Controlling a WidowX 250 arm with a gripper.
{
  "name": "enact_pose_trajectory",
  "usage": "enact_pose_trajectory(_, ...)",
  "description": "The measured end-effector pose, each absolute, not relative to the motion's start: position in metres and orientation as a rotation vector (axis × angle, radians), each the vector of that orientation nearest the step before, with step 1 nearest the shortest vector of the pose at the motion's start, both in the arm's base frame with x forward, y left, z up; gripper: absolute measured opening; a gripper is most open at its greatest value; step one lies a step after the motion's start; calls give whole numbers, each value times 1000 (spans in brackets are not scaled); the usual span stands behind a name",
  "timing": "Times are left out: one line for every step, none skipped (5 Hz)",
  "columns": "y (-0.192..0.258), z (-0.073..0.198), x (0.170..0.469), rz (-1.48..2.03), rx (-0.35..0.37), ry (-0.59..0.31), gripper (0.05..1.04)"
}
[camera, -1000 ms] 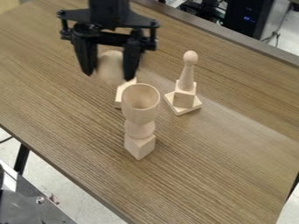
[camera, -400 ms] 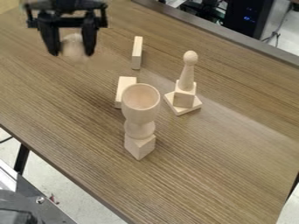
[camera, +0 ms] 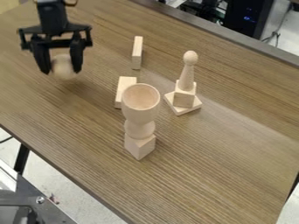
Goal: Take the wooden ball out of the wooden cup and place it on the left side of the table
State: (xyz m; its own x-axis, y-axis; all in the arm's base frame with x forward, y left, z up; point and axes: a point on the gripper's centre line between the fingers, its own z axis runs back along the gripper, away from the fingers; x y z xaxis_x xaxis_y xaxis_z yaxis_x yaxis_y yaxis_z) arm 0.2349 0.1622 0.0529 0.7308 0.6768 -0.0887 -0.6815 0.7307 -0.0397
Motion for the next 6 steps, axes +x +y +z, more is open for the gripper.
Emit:
enact_pose_trajectory(163,45,234,750,-80,88,722)
enact_pose_trajectory(162,44,233,743,-73,93,780)
enact_pose_trajectory(161,44,233,746,-72,96,956)
enact_pose_trajectory(160,43,232,744,-65,103,989)
enact_pose_trajectory(158,42,230,740,-62,115,989)
enact_pose_trajectory(157,56,229,747,-52,92,989)
